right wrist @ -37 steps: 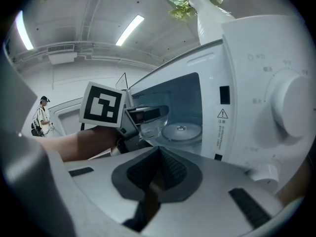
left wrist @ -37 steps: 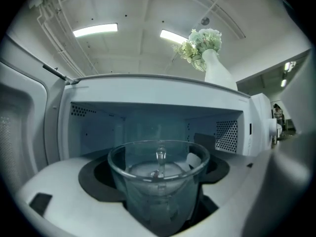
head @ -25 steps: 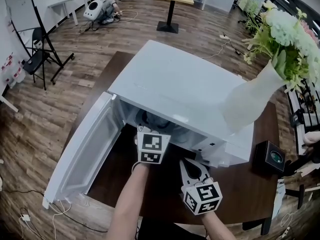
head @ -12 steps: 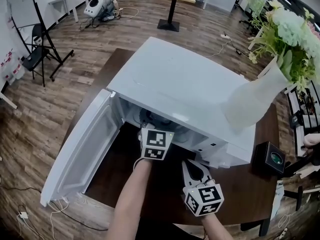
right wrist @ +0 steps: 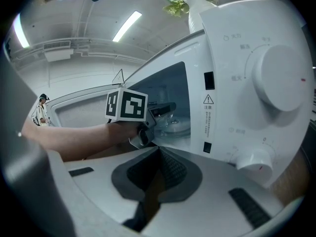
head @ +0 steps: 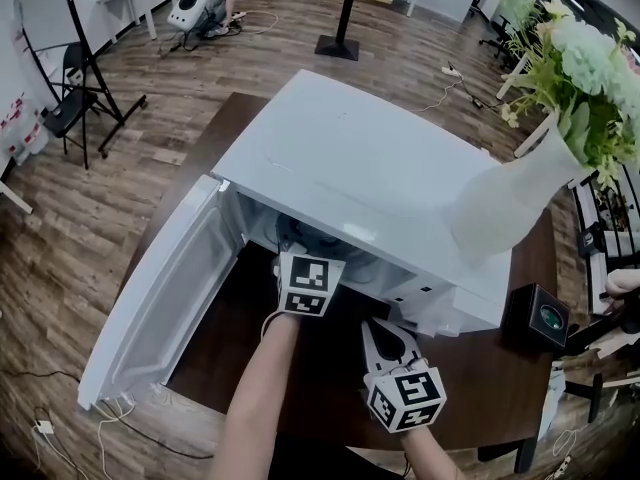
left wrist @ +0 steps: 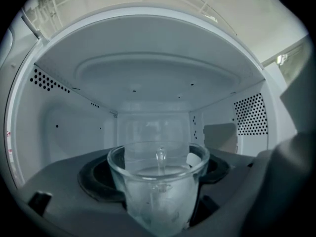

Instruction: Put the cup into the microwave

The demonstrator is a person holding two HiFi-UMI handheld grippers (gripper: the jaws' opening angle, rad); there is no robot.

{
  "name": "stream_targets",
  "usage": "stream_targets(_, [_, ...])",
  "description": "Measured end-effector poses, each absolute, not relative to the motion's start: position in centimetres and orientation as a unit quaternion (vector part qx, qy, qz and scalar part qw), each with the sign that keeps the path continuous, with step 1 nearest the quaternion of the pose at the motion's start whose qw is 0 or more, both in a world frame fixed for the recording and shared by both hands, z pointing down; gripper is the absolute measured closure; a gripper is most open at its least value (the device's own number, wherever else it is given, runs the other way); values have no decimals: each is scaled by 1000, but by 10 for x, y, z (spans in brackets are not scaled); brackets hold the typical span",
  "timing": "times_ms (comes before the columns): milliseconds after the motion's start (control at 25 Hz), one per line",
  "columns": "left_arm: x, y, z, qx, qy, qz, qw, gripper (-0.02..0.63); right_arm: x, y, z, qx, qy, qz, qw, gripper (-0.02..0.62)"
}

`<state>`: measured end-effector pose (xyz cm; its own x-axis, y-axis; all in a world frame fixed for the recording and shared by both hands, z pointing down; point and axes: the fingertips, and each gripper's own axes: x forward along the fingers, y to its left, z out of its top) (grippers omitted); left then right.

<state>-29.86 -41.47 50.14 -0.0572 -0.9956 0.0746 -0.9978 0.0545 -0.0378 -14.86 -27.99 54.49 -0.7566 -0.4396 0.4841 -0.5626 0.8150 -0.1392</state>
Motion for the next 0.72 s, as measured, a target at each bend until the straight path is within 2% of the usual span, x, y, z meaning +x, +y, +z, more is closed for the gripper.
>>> stream_targets(720, [-294,-401,497,662,-747,52,4,169,-140,-273,539,270,-928,142,215,603])
